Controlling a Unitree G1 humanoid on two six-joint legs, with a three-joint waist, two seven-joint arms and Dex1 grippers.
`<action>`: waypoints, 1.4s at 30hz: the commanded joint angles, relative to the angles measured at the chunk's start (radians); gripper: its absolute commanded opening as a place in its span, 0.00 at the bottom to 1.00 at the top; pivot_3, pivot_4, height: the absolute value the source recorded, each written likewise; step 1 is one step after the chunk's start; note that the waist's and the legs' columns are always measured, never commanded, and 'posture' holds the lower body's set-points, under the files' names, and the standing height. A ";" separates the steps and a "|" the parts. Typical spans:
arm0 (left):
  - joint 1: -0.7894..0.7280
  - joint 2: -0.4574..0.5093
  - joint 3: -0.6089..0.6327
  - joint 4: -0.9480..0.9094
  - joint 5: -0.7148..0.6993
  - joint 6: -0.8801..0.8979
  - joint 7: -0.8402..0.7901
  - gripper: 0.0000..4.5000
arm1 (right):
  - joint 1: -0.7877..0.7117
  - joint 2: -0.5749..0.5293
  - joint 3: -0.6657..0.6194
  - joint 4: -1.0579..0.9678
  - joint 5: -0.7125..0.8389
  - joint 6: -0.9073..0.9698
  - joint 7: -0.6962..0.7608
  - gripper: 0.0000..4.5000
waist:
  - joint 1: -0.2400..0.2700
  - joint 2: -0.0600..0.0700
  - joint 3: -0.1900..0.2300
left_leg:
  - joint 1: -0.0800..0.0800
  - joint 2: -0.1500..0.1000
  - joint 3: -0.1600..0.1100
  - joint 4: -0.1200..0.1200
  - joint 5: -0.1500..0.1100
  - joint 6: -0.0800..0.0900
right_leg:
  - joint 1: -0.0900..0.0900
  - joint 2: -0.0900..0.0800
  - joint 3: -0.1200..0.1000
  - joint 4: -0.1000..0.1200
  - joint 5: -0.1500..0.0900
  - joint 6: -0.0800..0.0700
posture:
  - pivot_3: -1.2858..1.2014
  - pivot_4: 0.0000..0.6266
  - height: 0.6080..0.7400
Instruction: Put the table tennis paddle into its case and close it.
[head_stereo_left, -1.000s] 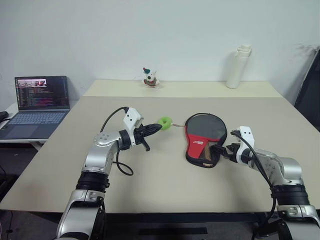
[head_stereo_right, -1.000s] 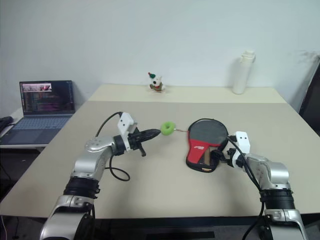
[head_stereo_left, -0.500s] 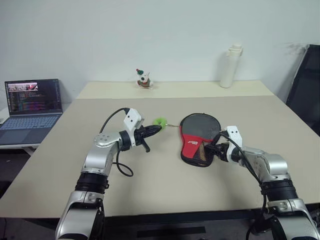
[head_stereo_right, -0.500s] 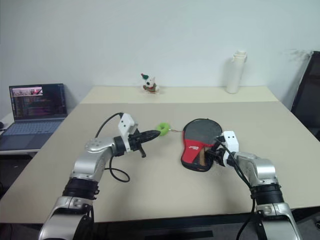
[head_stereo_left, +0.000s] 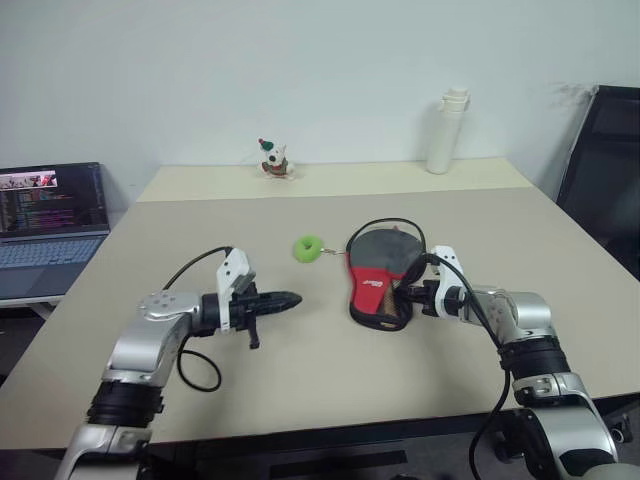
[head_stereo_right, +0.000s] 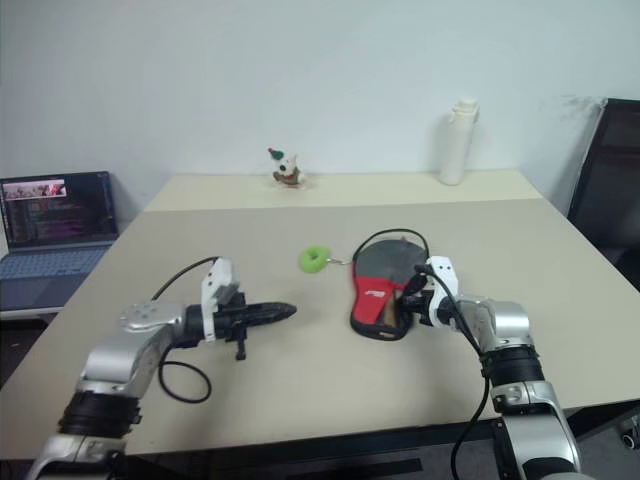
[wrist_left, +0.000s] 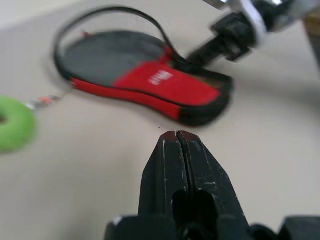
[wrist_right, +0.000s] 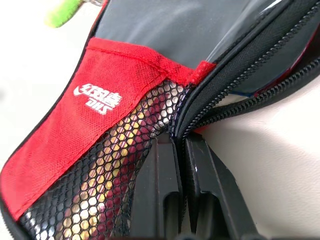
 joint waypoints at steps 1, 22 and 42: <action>0.043 0.045 0.012 -0.097 -0.044 0.031 -0.035 0.00 | -0.025 0.052 0.053 -0.086 0.038 0.044 0.057 0.01 | 0.000 0.000 0.000 | 0.000 0.001 0.000 0.000 0.000 0.000 | 0.000 0.001 0.000 0.000 0.000 0.000 | 0.52 0.24 1.00; 0.142 0.120 -0.001 -0.219 -0.103 0.079 -0.082 0.00 | 0.366 0.187 -0.035 -0.808 0.173 0.546 -0.126 0.01 | 0.032 0.000 0.000 | -0.001 0.007 0.000 0.000 -0.002 -0.003 | -0.002 0.007 -0.001 -0.002 -0.002 -0.004 | 0.52 0.24 1.00; 0.124 0.132 -0.022 -0.220 -0.099 0.092 -0.081 0.00 | 0.542 0.346 -0.133 -0.962 0.140 0.632 -0.333 0.17 | 0.032 0.000 0.000 | -0.001 0.008 0.000 0.000 -0.002 -0.004 | -0.001 0.008 -0.002 -0.002 -0.006 -0.002 | 0.52 0.24 1.00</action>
